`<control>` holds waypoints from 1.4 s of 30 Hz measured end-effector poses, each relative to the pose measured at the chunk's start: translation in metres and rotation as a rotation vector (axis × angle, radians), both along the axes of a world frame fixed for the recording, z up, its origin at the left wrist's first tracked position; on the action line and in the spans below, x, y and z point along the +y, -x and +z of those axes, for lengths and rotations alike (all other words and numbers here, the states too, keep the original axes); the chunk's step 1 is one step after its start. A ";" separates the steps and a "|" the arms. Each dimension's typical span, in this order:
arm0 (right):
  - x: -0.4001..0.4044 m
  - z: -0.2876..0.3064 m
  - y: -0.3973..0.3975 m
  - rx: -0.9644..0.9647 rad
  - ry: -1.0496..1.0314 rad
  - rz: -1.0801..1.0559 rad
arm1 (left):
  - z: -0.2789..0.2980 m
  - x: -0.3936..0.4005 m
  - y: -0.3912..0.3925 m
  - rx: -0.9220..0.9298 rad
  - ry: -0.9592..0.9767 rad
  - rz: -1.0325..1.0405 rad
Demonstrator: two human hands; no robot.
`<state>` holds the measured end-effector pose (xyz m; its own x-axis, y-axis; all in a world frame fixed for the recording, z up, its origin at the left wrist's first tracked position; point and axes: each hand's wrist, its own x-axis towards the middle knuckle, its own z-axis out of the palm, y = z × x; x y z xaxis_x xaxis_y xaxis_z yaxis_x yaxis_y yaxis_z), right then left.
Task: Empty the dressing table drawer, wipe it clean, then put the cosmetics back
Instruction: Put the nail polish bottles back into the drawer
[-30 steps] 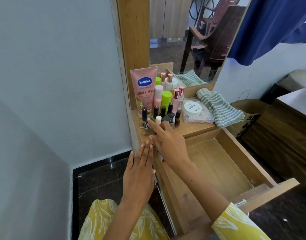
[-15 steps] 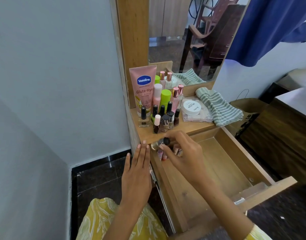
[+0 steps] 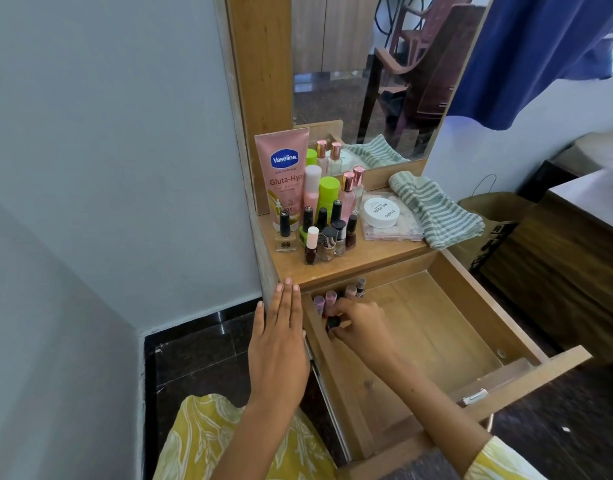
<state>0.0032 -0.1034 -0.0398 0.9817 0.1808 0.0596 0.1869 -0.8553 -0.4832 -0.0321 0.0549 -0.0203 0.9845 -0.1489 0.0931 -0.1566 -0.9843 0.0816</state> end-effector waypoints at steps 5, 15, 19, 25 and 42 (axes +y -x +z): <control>0.005 -0.005 -0.004 -0.046 -0.044 0.023 | 0.001 -0.001 -0.003 0.000 -0.025 -0.015; 0.005 0.055 0.004 -0.358 -0.192 -0.074 | 0.001 -0.004 -0.012 -0.026 0.039 -0.066; 0.020 0.069 -0.013 -0.387 -0.069 -0.086 | 0.002 -0.008 -0.017 -0.017 0.041 -0.076; 0.035 0.068 -0.032 -0.437 -0.016 -0.124 | 0.001 -0.007 -0.016 -0.034 0.049 -0.078; -0.026 0.032 0.011 -0.197 -0.287 -0.115 | -0.003 -0.008 -0.013 -0.033 0.120 -0.062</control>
<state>-0.0081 -0.1298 -0.0081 0.9592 0.0181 0.2820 0.2108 -0.7108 -0.6711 -0.0190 0.0471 -0.0237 0.9698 -0.1953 0.1464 -0.2214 -0.9562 0.1916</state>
